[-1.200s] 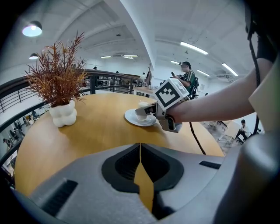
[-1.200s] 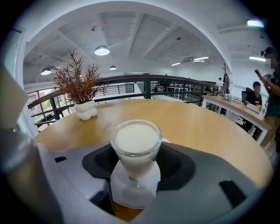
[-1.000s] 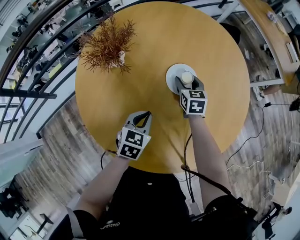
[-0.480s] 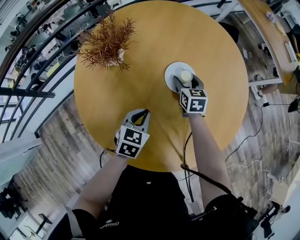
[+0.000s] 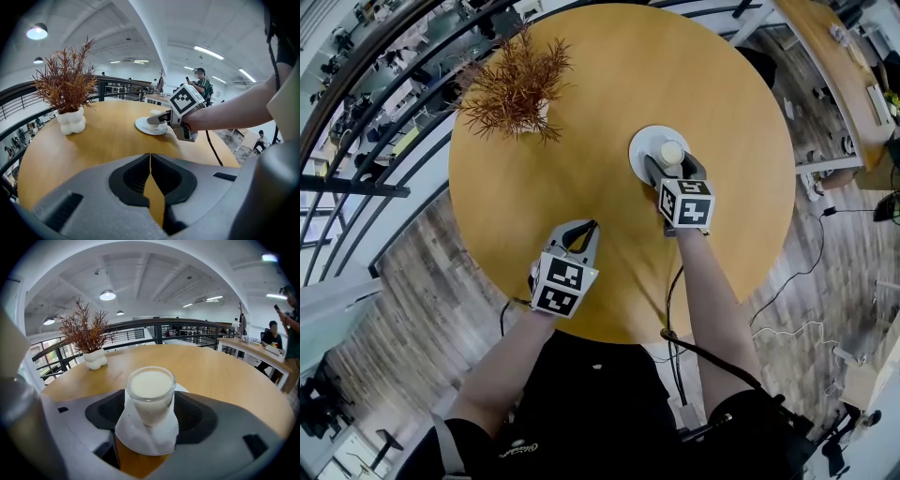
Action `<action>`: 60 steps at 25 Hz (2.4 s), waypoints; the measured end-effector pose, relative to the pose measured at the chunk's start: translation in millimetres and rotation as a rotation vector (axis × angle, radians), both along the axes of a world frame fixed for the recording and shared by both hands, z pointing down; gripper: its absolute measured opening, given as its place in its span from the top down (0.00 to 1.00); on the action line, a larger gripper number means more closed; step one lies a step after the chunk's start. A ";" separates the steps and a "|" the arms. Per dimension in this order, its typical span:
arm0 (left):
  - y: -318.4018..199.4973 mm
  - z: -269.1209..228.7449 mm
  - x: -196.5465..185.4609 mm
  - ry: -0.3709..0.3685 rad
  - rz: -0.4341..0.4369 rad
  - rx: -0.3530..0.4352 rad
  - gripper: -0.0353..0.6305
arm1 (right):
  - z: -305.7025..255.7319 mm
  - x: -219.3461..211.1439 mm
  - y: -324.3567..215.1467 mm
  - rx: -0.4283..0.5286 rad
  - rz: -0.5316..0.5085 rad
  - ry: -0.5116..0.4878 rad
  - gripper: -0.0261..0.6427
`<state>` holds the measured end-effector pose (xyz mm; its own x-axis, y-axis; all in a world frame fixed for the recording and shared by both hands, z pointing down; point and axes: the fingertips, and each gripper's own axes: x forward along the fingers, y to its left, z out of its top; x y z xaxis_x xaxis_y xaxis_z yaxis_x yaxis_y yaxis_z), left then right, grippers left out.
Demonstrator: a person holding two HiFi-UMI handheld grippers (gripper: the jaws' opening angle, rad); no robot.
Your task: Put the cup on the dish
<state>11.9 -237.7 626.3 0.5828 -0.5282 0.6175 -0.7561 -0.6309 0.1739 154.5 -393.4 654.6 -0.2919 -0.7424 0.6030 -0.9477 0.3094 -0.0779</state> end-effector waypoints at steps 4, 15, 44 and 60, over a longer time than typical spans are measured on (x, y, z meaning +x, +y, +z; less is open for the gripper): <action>2.6 -0.3 0.7 0.000 0.001 0.001 0.93 | 0.2 2.4 3.7 -0.007 0.006 0.000 0.50; 11.6 -7.3 7.6 0.004 0.017 0.010 0.93 | -5.4 5.3 20.3 -0.023 0.005 -0.021 0.50; 32.9 -61.4 25.4 0.042 0.045 0.117 0.93 | -114.5 9.3 131.0 0.180 0.018 -0.181 0.77; 39.5 -153.0 40.1 0.113 0.084 0.271 0.93 | -218.5 -1.1 203.5 0.339 -0.011 -0.234 0.79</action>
<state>52.0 -198.2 473.4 0.6885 -0.6116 0.3897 -0.6845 -0.7256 0.0706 153.5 -189.9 436.1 -0.4011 -0.8836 0.2416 -0.9131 0.3644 -0.1830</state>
